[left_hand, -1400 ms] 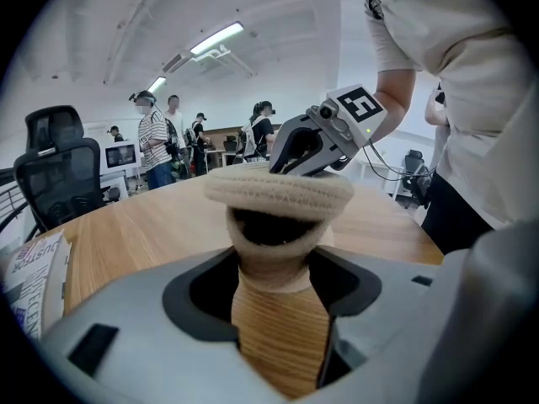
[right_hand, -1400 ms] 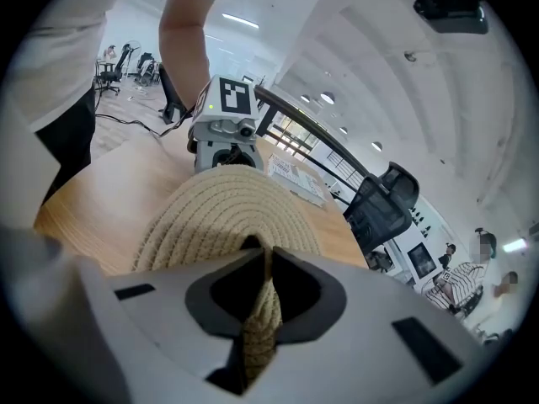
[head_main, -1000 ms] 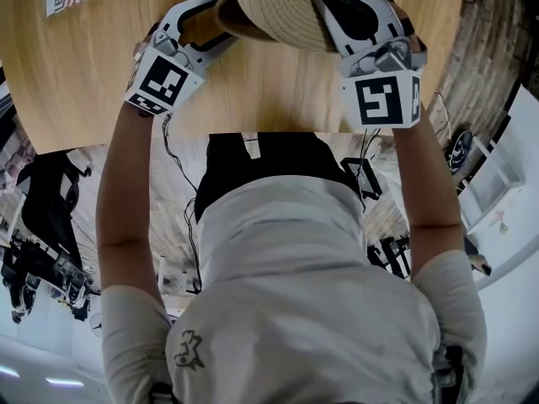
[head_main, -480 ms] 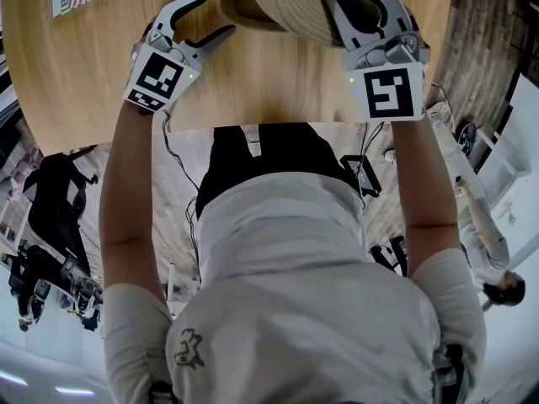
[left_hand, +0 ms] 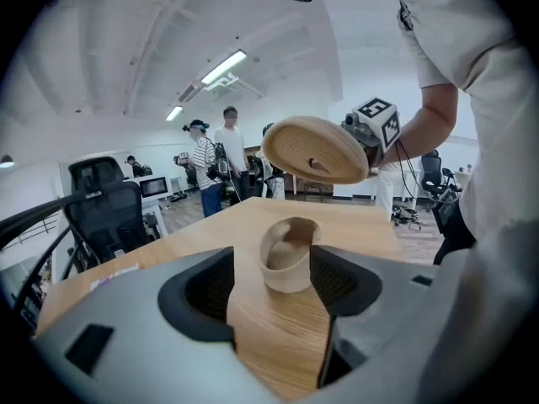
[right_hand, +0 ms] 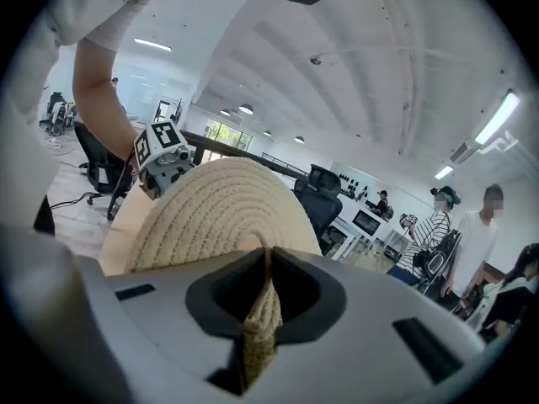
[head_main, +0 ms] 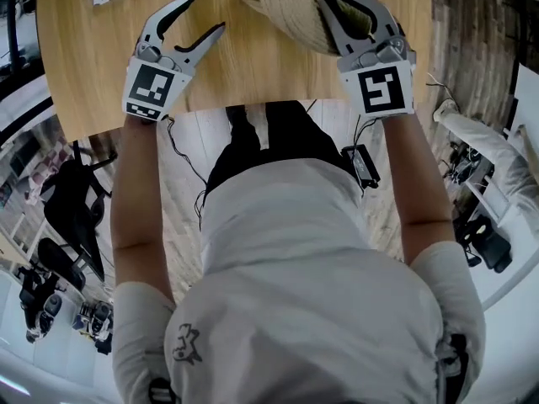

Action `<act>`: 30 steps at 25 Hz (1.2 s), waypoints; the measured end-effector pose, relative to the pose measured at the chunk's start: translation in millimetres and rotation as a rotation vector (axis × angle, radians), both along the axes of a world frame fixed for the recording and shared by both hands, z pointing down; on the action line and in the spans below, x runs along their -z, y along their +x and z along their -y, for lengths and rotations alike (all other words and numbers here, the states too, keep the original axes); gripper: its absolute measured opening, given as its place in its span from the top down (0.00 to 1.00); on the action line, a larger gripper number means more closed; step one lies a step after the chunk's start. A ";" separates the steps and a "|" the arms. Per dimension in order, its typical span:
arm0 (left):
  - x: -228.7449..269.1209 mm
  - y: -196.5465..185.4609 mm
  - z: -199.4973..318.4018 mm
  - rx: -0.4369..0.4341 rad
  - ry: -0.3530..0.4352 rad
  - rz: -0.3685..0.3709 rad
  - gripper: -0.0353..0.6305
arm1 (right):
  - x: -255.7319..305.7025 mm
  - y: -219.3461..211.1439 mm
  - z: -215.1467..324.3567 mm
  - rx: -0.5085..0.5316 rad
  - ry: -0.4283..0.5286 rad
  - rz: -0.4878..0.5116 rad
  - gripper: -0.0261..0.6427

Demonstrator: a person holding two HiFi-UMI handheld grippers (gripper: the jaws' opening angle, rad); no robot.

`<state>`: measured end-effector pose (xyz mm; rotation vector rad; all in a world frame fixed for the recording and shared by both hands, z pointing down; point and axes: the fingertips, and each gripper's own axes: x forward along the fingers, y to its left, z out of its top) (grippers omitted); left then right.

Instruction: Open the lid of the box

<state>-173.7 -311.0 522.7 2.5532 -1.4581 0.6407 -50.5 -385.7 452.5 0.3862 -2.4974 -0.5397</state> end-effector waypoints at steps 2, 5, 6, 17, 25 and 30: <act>22.4 -5.4 -15.5 0.037 0.026 -0.007 0.54 | 10.9 3.8 -18.6 -0.016 -0.009 0.013 0.91; 49.9 -11.7 -47.5 0.076 0.059 -0.012 0.54 | 22.3 7.8 -53.6 -0.043 -0.023 0.044 0.91; 57.9 -12.5 -58.7 0.084 0.068 -0.017 0.54 | 25.8 8.8 -65.6 -0.054 -0.031 0.060 0.91; 129.0 3.4 -159.9 0.113 0.139 -0.156 0.57 | 61.4 25.5 -162.5 -0.181 -0.157 0.237 0.91; 165.1 -3.0 -216.6 0.182 0.189 -0.210 0.76 | 71.0 39.9 -214.7 -0.232 -0.234 0.309 0.91; 176.4 1.9 -232.9 0.172 0.213 -0.211 0.88 | 78.4 47.3 -224.9 -0.251 -0.231 0.332 0.91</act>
